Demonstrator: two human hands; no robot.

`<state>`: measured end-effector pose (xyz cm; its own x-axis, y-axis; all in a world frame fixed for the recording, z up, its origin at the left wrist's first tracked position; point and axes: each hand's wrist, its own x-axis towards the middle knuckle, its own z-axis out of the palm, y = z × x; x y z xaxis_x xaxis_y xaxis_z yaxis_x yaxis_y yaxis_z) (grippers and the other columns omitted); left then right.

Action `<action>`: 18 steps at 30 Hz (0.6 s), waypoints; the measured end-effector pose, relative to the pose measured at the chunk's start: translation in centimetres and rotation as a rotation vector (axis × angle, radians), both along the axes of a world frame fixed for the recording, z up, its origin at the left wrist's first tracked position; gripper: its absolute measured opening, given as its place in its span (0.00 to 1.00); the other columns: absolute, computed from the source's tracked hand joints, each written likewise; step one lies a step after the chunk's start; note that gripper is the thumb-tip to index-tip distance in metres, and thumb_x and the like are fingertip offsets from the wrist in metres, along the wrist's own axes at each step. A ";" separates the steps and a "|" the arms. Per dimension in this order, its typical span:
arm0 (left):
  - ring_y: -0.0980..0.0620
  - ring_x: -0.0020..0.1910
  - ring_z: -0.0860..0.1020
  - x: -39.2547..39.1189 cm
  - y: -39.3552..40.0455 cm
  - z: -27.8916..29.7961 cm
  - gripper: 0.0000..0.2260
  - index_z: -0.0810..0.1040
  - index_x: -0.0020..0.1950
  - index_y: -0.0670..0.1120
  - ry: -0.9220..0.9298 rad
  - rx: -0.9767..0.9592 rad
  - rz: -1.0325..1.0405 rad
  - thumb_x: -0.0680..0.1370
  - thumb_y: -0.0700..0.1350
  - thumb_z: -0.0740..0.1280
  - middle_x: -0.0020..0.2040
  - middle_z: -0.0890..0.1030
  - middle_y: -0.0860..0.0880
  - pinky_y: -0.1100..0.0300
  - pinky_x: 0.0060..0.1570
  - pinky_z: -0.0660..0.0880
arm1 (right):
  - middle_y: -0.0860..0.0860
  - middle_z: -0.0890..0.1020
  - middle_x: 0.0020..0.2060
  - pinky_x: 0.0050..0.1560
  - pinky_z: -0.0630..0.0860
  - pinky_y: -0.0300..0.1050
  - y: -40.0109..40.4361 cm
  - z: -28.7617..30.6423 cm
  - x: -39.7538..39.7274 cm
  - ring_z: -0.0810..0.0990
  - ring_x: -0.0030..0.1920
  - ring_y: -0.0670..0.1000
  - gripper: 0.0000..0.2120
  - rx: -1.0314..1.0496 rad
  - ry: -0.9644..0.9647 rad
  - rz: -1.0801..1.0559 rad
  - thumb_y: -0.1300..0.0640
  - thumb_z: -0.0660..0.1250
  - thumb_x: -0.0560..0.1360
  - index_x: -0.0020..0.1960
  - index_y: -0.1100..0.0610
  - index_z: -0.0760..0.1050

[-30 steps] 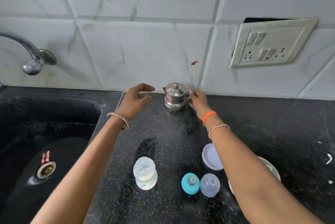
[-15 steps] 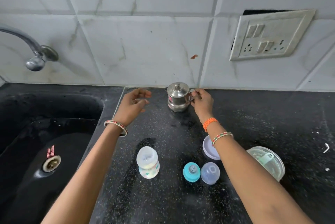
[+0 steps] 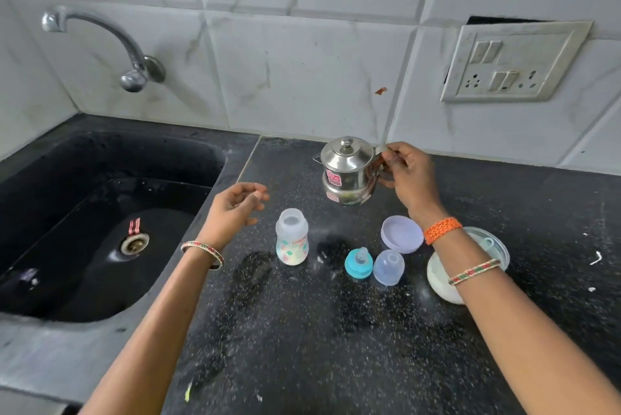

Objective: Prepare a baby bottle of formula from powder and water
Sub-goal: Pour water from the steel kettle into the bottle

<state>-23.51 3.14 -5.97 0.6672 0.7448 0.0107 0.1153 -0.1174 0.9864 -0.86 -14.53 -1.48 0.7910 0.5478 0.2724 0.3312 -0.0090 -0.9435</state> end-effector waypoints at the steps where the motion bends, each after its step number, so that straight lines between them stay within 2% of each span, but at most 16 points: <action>1: 0.55 0.47 0.79 -0.3 -0.3 -0.4 0.06 0.78 0.53 0.49 0.000 -0.001 -0.005 0.79 0.45 0.63 0.51 0.83 0.51 0.53 0.49 0.77 | 0.50 0.81 0.39 0.40 0.82 0.38 -0.3 0.3 -0.3 0.81 0.41 0.47 0.05 -0.011 -0.009 0.010 0.57 0.64 0.78 0.49 0.57 0.77; 4: 0.60 0.49 0.79 -1.0 -1.8 -1.3 0.09 0.76 0.56 0.50 -0.025 -0.003 -0.075 0.77 0.46 0.66 0.54 0.81 0.53 0.57 0.50 0.77 | 0.52 0.81 0.41 0.41 0.82 0.41 -0.9 0.8 -1.2 0.80 0.41 0.47 0.05 -0.046 -0.040 0.042 0.58 0.64 0.78 0.49 0.57 0.78; 6: 0.60 0.53 0.78 -1.1 -2.5 -2.1 0.15 0.74 0.60 0.50 -0.038 0.020 -0.147 0.74 0.45 0.70 0.58 0.79 0.54 0.61 0.52 0.75 | 0.50 0.81 0.40 0.42 0.81 0.42 -1.2 1.2 -1.5 0.80 0.40 0.45 0.05 -0.069 -0.057 0.070 0.60 0.63 0.78 0.50 0.58 0.78; 10: 0.55 0.63 0.73 -0.5 -3.7 -4.1 0.27 0.71 0.62 0.57 -0.010 0.046 -0.236 0.66 0.48 0.77 0.63 0.75 0.53 0.56 0.56 0.77 | 0.48 0.81 0.40 0.47 0.82 0.47 -1.4 1.7 -1.8 0.80 0.40 0.44 0.05 -0.110 -0.091 0.108 0.61 0.64 0.78 0.50 0.58 0.78; 13: 0.52 0.62 0.75 0.3 -4.3 -5.2 0.27 0.71 0.60 0.59 -0.015 0.061 -0.219 0.66 0.46 0.78 0.61 0.77 0.53 0.53 0.57 0.77 | 0.48 0.81 0.39 0.49 0.81 0.51 -1.4 1.9 -1.9 0.79 0.41 0.45 0.05 -0.137 -0.117 0.126 0.60 0.65 0.77 0.50 0.58 0.78; 18: 0.53 0.57 0.79 1.0 -4.3 -6.3 0.24 0.73 0.62 0.49 -0.001 0.075 -0.156 0.68 0.41 0.76 0.58 0.80 0.49 0.50 0.59 0.76 | 0.48 0.81 0.41 0.51 0.81 0.53 -1.1 2.3 -2.0 0.80 0.44 0.47 0.05 -0.188 -0.206 0.142 0.60 0.64 0.77 0.51 0.57 0.79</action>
